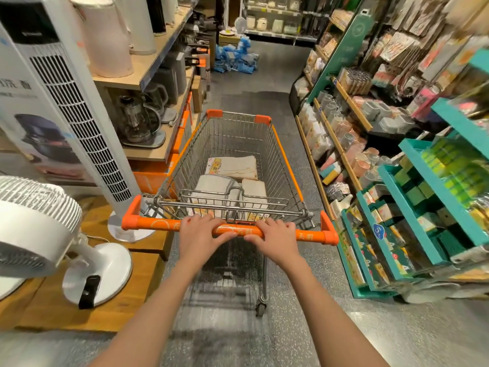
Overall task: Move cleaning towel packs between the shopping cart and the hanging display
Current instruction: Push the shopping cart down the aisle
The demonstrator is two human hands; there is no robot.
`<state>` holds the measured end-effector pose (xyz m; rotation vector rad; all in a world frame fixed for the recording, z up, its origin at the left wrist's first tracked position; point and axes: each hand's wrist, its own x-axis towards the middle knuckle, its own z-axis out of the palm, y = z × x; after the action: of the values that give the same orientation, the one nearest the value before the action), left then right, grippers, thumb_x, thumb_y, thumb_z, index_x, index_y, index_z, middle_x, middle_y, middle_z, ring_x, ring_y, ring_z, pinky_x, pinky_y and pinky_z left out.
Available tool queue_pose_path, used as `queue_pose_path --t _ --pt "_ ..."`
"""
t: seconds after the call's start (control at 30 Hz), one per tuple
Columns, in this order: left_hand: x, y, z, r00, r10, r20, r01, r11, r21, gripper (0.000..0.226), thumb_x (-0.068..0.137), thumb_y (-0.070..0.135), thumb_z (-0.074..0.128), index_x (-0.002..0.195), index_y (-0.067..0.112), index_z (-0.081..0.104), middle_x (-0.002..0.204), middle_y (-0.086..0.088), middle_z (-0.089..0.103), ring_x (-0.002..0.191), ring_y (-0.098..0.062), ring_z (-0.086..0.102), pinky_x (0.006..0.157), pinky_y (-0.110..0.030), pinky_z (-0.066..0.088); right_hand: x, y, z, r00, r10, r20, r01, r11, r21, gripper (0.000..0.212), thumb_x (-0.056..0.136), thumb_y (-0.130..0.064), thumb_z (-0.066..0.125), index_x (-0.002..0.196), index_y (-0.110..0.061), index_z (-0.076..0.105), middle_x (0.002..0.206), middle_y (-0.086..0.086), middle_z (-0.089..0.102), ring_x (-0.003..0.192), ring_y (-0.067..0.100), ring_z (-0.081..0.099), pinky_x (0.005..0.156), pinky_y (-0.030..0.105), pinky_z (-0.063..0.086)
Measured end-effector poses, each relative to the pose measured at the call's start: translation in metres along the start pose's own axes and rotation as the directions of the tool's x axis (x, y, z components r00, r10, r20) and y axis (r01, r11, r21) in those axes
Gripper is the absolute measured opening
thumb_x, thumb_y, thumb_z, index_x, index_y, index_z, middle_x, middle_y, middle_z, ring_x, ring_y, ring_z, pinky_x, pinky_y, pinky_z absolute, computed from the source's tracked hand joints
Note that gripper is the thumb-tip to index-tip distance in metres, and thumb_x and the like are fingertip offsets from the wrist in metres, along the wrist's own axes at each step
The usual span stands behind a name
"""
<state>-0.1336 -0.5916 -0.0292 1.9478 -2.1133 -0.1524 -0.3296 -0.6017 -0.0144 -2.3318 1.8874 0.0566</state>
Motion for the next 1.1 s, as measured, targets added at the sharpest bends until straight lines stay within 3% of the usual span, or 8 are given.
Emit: queue_pose_path --t 0.13,0.2,0.3,0.47,0.7,1.1 --pt "0.032 -0.001 0.006 1.0 -0.004 -0.025 0.004 1.0 0.01 0.083 0.07 0.087 0.008 0.104 0.038 0.065 0.103 0.012 0.065 0.097 -0.015 0.053 0.089 -0.034 0.027 0.032 0.012 -0.005 1.0 -0.002 0.032 0.001 1.0 0.017 0.059 0.086 -0.07 0.028 0.122 -0.03 0.05 0.124 -0.002 0.055 0.114 0.024 0.048 0.088 0.041 0.029" --pt "0.049 0.0 0.009 1.0 -0.004 -0.022 0.004 1.0 0.012 0.078 0.071 0.085 0.013 0.105 0.038 0.065 0.104 0.012 0.065 0.097 -0.015 0.054 0.089 -0.034 0.026 0.047 0.017 -0.008 1.0 -0.009 0.013 0.009 1.0 0.025 0.054 0.088 -0.067 0.032 0.121 -0.029 0.051 0.122 -0.002 0.055 0.113 0.024 0.048 0.086 0.04 0.028" --pt "0.075 -0.001 0.014 1.0 0.002 -0.025 -0.002 1.0 -0.005 0.072 0.073 0.083 0.021 0.105 0.037 0.066 0.105 0.01 0.065 0.098 -0.017 0.054 0.088 -0.036 0.026 0.072 0.024 -0.013 1.0 -0.007 0.017 0.007 1.0 0.015 0.053 0.088 -0.066 0.032 0.123 -0.03 0.051 0.123 -0.004 0.055 0.114 0.023 0.047 0.085 0.039 0.028" --pt "0.122 -0.006 0.021 0.998 0.01 -0.063 -0.009 1.0 0.005 0.085 0.07 0.087 0.006 0.102 0.037 0.067 0.099 0.011 0.066 0.093 -0.017 0.055 0.084 -0.034 0.025 0.12 0.035 -0.019 0.999 -0.004 0.033 0.004 1.0 0.008 0.055 0.088 -0.067 0.031 0.126 -0.03 0.049 0.125 -0.003 0.054 0.117 0.023 0.046 0.087 0.04 0.029" --pt "0.197 -0.012 0.027 0.999 0.016 -0.045 -0.015 1.0 0.016 0.074 0.072 0.082 0.016 0.102 0.037 0.067 0.099 0.011 0.066 0.092 -0.018 0.055 0.08 -0.035 0.027 0.193 0.049 -0.03 0.998 0.023 0.061 -0.022 1.0 -0.009 0.058 0.088 -0.068 0.029 0.129 -0.031 0.047 0.132 -0.003 0.051 0.124 0.025 0.042 0.092 0.041 0.029" --pt "0.32 -0.028 0.04 0.995 0.044 -0.085 -0.043 0.999 0.016 0.074 0.073 0.081 0.018 0.102 0.035 0.068 0.097 0.008 0.067 0.091 -0.02 0.055 0.08 -0.036 0.027 0.312 0.07 -0.047 0.998 0.028 0.051 -0.028 1.0 -0.001 0.059 0.088 -0.068 0.03 0.13 -0.03 0.048 0.13 -0.003 0.053 0.12 0.022 0.045 0.092 0.041 0.029"
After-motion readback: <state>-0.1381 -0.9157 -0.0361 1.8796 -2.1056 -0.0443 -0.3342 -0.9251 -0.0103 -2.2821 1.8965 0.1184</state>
